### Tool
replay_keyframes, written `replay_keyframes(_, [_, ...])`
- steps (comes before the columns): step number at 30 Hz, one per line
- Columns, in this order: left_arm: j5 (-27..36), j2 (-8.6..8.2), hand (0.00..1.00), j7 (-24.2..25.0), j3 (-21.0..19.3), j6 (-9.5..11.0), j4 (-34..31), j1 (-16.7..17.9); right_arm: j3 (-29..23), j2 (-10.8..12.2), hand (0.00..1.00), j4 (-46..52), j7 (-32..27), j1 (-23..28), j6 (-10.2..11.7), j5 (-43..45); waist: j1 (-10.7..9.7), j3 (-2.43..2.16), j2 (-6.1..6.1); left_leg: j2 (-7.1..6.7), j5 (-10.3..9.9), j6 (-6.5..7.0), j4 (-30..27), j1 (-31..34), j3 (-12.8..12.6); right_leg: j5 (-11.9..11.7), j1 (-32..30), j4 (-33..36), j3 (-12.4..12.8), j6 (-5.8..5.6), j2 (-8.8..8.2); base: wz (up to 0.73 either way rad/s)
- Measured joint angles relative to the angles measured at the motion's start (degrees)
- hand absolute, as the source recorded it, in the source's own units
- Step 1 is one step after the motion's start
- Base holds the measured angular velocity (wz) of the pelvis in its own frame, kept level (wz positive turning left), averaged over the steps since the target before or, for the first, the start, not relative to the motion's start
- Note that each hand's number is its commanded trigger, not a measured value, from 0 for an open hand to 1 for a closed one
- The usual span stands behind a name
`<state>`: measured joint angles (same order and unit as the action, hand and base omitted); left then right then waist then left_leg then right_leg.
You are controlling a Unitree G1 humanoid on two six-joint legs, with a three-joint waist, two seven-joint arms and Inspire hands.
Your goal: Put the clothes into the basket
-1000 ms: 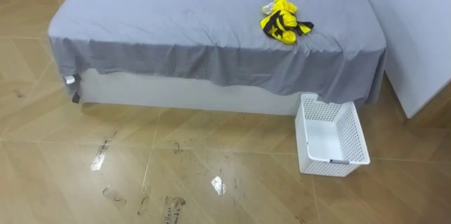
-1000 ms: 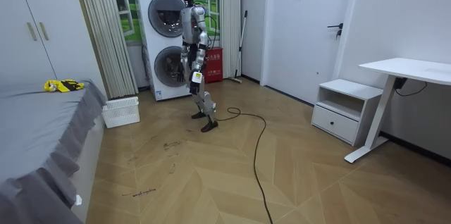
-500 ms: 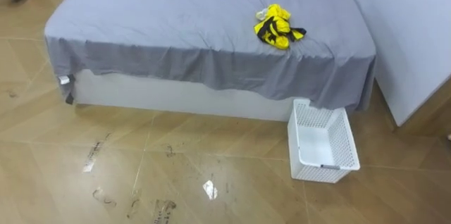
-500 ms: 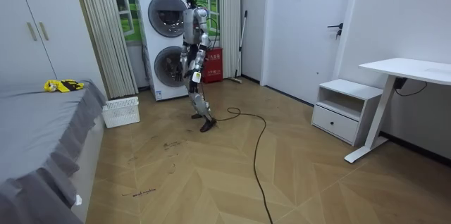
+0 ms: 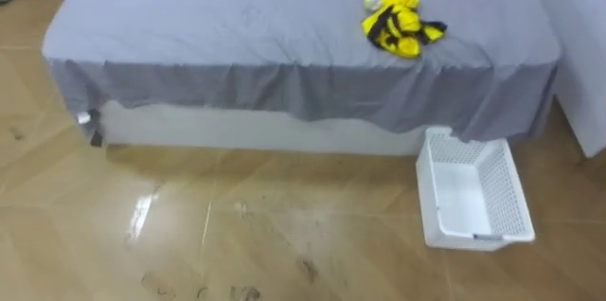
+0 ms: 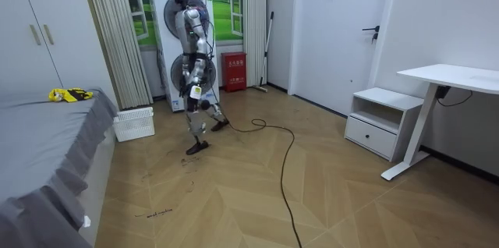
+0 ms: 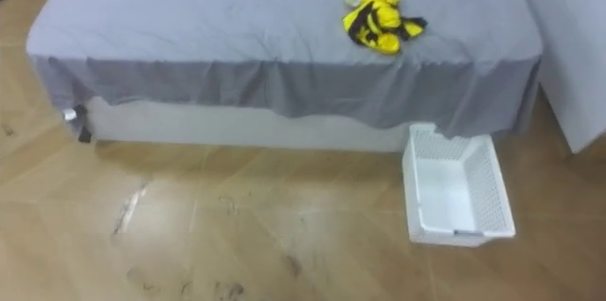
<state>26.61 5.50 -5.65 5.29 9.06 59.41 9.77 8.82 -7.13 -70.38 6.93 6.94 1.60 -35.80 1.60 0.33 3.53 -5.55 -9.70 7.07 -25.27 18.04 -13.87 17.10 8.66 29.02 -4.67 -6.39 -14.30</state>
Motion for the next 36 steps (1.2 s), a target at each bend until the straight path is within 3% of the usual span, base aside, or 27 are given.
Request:
replay_keyframes(1, [-0.4, 0.05, 0.0, 0.0, 0.6, 0.0, 0.7, 0.1, 0.0, -0.1, 0.0, 0.6, -0.2, 0.2, 0.2, 0.0, 0.0, 0.13, 0.14, -0.71, -1.3, 0.32, 1.7, -3.2, 0.8, -5.1, -2.5, 8.3, 0.0, 0.73, -0.79, 0.25])
replay_keyframes(2, [-1.7, -0.05, 0.0, 0.0, 0.8, 0.0, 1.0, 0.4, -0.6, -0.1, 0.0, 1.5, -0.4, 0.3, 0.2, 0.0, -0.2, -0.03, -0.48, -1.38, -2.2, 0.63, 3.5, -6.5, 2.2, -12.6, -5.1, 15.7, 0.1, 2.11, -0.96, 0.26])
replay_keyframes(3, [-2.2, 0.01, 0.0, 0.0, 1.0, 0.0, 1.0, 0.3, -1.2, 0.0, 0.0, 2.0, -0.4, 0.4, 0.2, -0.2, -0.3, 0.03, -0.85, -1.52, -2.5, 0.79, 4.6, -8.1, 3.0, -14.9, -6.4, 18.9, 0.1, 2.13, -1.06, 0.2])
replay_keyframes(4, [-4.3, 0.05, 0.0, 0.0, 1.2, -0.1, 1.1, 0.0, -1.3, 0.0, 0.0, 4.0, -0.5, 0.3, 0.2, -0.4, 0.1, 0.21, -1.32, -1.29, -3.1, 0.79, 6.4, -10.9, 3.6, -11.9, -10.9, 25.4, 0.0, 3.24, -0.23, 0.15])
replay_keyframes(5, [-6.0, -0.02, 0.0, -0.1, 1.3, -0.2, 1.1, -0.1, -1.3, -0.1, 0.0, 6.4, -0.6, 0.0, 0.3, -0.8, 0.3, 0.47, -1.93, -0.71, -3.7, 0.75, 7.5, -13.1, 4.5, -7.5, -15.8, 28.6, -0.4, 3.87, 2.16, 0.16])
replay_keyframes(6, [-6.8, 0.04, 0.0, -0.1, 1.5, -0.2, 1.1, -0.2, -1.3, -0.1, 0.0, 7.6, -0.6, -0.3, 0.3, -1.1, 0.0, 0.61, -2.13, -0.3, -4.0, 0.74, 8.1, -14.1, 5.0, -5.2, -18.1, 28.6, -0.8, 4.67, 3.66, 0.29])
replay_keyframes(8, [-8.6, -0.11, 0.0, -0.2, 1.9, -0.4, 1.0, -0.5, -1.3, 0.2, 0.0, 12.0, -0.8, -1.3, 0.7, -0.5, -0.6, 1.09, -3.12, 1.06, -5.7, 0.13, 9.7, -17.5, 7.1, -0.6, -26.1, 19.4, -3.4, 5.98, 8.82, 0.36])
replay_keyframes(10, [-8.8, -0.1, 0.0, -0.2, 3.9, -1.2, 1.0, -0.7, -1.2, 0.3, 0.0, 13.2, -0.9, -2.1, 1.9, -0.9, -1.5, 1.13, -3.59, 1.84, -7.1, -0.48, 10.9, -20.3, 9.3, -1.6, -29.0, 5.4, -4.6, 6.63, 11.4, 0.5])
replay_keyframes(12, [-8.8, -0.54, 0.0, -0.3, 5.7, -2.0, 1.0, -0.7, -1.3, 0.1, 0.0, 13.7, -1.9, -2.4, 3.1, -0.8, -1.7, 0.98, -4.65, 3.12, -8.6, -1.37, 12.3, -23.8, 11.6, -9.1, -30.2, -6.9, -5.5, 7.14, 12.78, 0.55])
replay_keyframes(13, [-9.1, -0.74, 0.0, -0.3, 5.8, -2.3, 1.0, -0.7, -1.3, 0.2, 0.0, 14.5, -2.8, -2.3, 3.5, -0.7, -1.7, 0.41, -4.62, 4.01, -9.2, -2.14, 13.9, -25.9, 13.0, -14.7, -30.4, -11.6, -6.6, 7.78, 13.28, 0.3])
replay_keyframes(14, [-10.0, -0.38, 0.0, -0.4, 5.5, -2.3, 1.1, -1.3, -1.3, 0.4, 0.0, 16.4, -3.3, -2.7, 4.1, -0.3, -0.9, -0.19, -4.8, 5.04, -10.2, -3.11, 14.1, -27.0, 13.3, -18.4, -31.0, -13.0, -6.2, 10.5, 14.41, 0.13])
replay_keyframes(15, [-10.1, -0.2, 0.0, -0.4, 5.6, -2.3, 1.5, -1.4, -1.4, 0.5, 0.0, 17.1, -3.6, -3.1, 4.6, -0.1, -0.6, -0.32, -5.01, 5.71, -10.8, -3.88, 13.8, -27.2, 13.6, -19.3, -31.0, -12.5, -6.6, 11.31, 15.11, -0.15])
replay_keyframes(16, [-9.8, -0.18, 0.0, -0.4, 5.6, -2.3, 2.4, -1.4, -1.6, 0.7, 0.0, 17.6, -4.1, -4.3, 5.4, 0.3, -0.8, -0.25, -6.12, 7.4, -11.4, -6.25, 13.4, -27.6, 14.2, -18.1, -29.9, -10.5, -8.6, 12.78, 16.04, 0.12])
replay_keyframes(17, [-9.8, -0.21, 0.0, -0.4, 5.9, -2.4, 2.5, -1.2, -1.6, 0.7, 0.0, 19.7, -5.2, -5.0, 5.7, 0.3, -1.3, -0.14, -6.92, 8.55, -10.9, -8.51, 13.7, -28.7, 14.1, -15.2, -28.8, -8.0, -9.9, 13.26, 16.54, 0.23])
replay_keyframes(19, [-9.8, -0.17, 0.0, -0.4, 6.2, -2.4, 0.6, -0.1, -2.3, 0.5, 0.0, 25.0, -6.5, -3.4, 5.8, -0.1, -1.4, 0.04, -6.96, 9.89, -9.2, -10.87, 12.7, -31.5, 13.3, -11.2, -28.5, -1.4, -11.0, 14.4, 16.62, 0.25])
replay_keyframes(20, [-10.1, -0.12, 0.0, -0.4, 5.9, -2.0, -1.1, 0.5, -2.4, 0.6, 0.0, 28.0, -6.8, -3.0, 5.8, -0.7, -1.8, 1.56, -6.12, 10.91, -8.4, -11.0, 8.5, -32.8, 13.8, -8.7, -29.9, 4.5, -12.8, 14.29, 16.46, 0.05])
replay_keyframes(21, [-10.0, 0.25, 0.0, -0.4, 5.8, -1.5, -1.6, 1.4, -2.5, 0.8, 0.0, 29.2, -6.8, -2.7, 5.8, -0.9, -1.7, 0.9, -6.79, 11.04, -8.4, -11.03, 4.8, -32.1, 13.7, -8.7, -29.1, 1.3, -12.9, 13.9, 17.14, -0.28])
replay_keyframes(22, [-9.9, 0.65, 0.0, -0.4, 5.3, -1.0, -1.6, 2.6, -2.3, 0.8, 0.0, 31.4, -6.8, -2.5, 5.9, -0.8, -1.0, 0.27, -5.91, 11.59, -8.3, -11.11, -4.1, -29.6, 12.1, -8.8, -26.6, -2.9, -13.2, 15.69, 17.92, -0.48])
replay_keyframes(23, [-9.9, 0.54, 0.0, -0.4, 5.0, -1.1, -1.3, 3.8, -2.1, 0.8, 0.0, 32.1, -7.2, -3.1, 6.0, -0.6, -1.4, 0.3, -6.44, 12.1, -6.3, -12.39, -11.8, -27.5, 12.2, -7.1, -24.0, -3.6, -13.2, 16.4, 19.04, -0.43])
replay_keyframes(24, [-9.9, 0.53, 0.0, -0.4, 4.9, -1.1, -1.2, 3.7, -2.2, 0.9, 0.0, 32.3, -7.5, -3.2, 6.1, -0.6, -1.6, 0.37, -6.21, 12.27, -5.9, -12.58, -14.0, -26.4, 12.3, -6.9, -22.8, -4.2, -13.1, 16.44, 19.1, 0.0])
replay_keyframes(25, [-9.3, 0.7, 0.0, -0.4, 5.0, -0.8, -1.5, 3.6, -2.1, 0.8, 0.0, 32.7, -7.7, -3.1, 6.4, -0.6, -3.0, 0.83, -5.19, 12.48, -6.5, -12.26, -15.9, -23.6, 11.9, -6.8, -19.6, -7.0, -12.7, 16.25, 18.99, 0.3])
replay_keyframes(27, [-9.3, 0.69, 0.0, -0.4, 5.0, 0.2, -2.1, 3.6, -2.2, 0.7, 0.0, 33.6, -8.2, -1.9, 6.8, -0.5, -3.2, 0.81, -4.33, 12.48, -8.6, -11.19, -15.7, -18.7, 10.5, -7.3, -15.8, -11.7, -12.5, 15.86, 18.97, 0.18])
replay_keyframes(28, [-9.1, 0.58, 0.0, -0.4, 5.0, 0.5, -2.3, 3.6, -2.4, 0.5, 0.0, 34.4, -9.0, -1.0, 6.8, -0.3, -3.0, 0.64, -3.83, 11.81, -9.7, -10.66, -13.5, -15.6, 10.2, -7.4, -14.1, -13.4, -11.7, 15.78, 19.0, -0.28])
replay_keyframes(31, [-8.0, 0.22, 0.0, -0.4, 3.9, 1.1, -3.3, 3.8, -3.1, 0.4, 0.0, 35.6, -10.1, -0.8, 6.5, -0.3, -2.1, 0.41, -3.67, 10.57, -9.5, -10.54, -2.7, -9.4, 9.1, -7.3, -12.2, -15.2, -8.1, 15.4, 18.97, -0.55])
replay_keyframes(32, [-8.1, 0.2, 0.0, -0.4, 3.6, 1.4, -3.2, 3.4, -3.5, 0.4, 0.0, 35.9, -10.6, -0.9, 6.4, -0.1, -1.5, 0.33, -3.4, 9.82, -6.4, -9.55, 0.9, -7.8, 8.5, -7.3, -11.7, -15.3, -6.3, 15.12, 18.8, -0.77])
replay_keyframes(34, [-8.1, 0.05, 0.0, -0.4, 2.4, 2.0, -3.0, 3.9, -3.6, 0.2, 0.0, 37.8, -11.6, -0.2, 6.1, 0.0, -1.5, -0.65, -3.21, 9.43, -1.9, -8.0, 4.2, -8.9, 7.5, -7.2, -10.9, -15.6, -4.9, 14.28, 18.37, -0.56])
replay_keyframes(36, [-8.1, 0.13, 0.0, -0.4, 1.6, 2.3, -2.5, 3.9, -4.2, -0.4, 0.0, 42.0, -12.5, 1.4, 6.0, 0.0, -2.2, -0.58, -2.76, 7.99, -1.0, -7.69, 7.4, -11.7, 6.9, -6.9, -10.0, -16.5, -4.4, 13.75, 17.57, -0.22])
